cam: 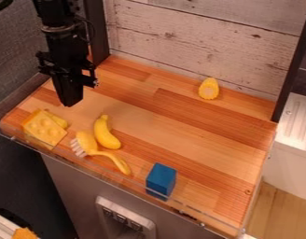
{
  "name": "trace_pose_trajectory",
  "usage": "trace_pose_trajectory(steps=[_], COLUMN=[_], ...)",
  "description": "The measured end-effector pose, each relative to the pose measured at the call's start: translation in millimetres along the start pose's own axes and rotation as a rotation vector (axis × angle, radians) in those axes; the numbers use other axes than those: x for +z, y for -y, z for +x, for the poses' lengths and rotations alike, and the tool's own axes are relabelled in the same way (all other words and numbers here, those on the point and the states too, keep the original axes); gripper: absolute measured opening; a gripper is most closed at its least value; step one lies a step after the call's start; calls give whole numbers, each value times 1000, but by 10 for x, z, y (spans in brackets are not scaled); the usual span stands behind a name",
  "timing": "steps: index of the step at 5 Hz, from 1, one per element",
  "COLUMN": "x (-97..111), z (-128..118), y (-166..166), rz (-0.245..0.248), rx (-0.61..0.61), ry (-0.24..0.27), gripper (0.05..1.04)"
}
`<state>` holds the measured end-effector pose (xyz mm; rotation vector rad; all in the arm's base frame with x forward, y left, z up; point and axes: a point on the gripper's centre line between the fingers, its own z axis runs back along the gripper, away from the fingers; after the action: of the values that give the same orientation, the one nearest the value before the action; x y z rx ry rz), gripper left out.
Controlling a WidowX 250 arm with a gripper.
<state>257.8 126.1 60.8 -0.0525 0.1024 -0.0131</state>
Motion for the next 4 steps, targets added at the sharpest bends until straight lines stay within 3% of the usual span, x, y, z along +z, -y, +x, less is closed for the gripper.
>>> trace_pose_trajectory(steps=[1, 3, 4], x=[2, 28, 20], z=[221, 848, 1135], y=[235, 1004, 1337], rz=[9, 41, 49], rx=[-127, -441, -490], ry=[-8, -19, -31], gripper=[227, 812, 995])
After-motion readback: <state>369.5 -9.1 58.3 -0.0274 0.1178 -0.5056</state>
